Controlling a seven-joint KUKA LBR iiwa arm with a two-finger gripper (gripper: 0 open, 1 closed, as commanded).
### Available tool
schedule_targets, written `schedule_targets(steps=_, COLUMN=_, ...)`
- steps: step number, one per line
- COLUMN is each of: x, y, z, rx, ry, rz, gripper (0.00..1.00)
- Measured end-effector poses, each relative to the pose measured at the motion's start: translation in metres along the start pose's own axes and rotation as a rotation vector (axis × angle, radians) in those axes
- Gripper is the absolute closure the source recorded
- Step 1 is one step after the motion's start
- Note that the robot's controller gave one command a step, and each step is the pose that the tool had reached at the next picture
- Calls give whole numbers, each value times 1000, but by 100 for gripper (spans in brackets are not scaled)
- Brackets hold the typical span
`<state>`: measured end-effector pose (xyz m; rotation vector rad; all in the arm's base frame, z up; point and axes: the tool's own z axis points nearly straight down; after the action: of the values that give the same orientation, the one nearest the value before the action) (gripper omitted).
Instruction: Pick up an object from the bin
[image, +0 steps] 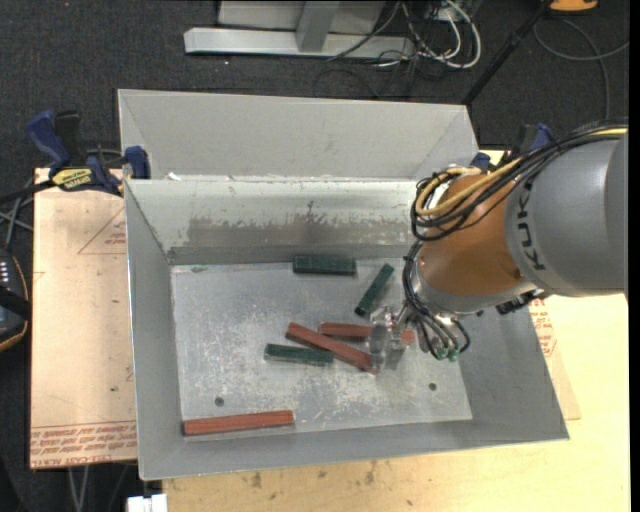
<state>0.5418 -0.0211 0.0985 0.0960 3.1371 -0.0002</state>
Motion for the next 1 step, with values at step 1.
schedule_targets(steps=1, x=17, y=51, z=-15, rx=-1, ry=4, rz=95, gripper=100)
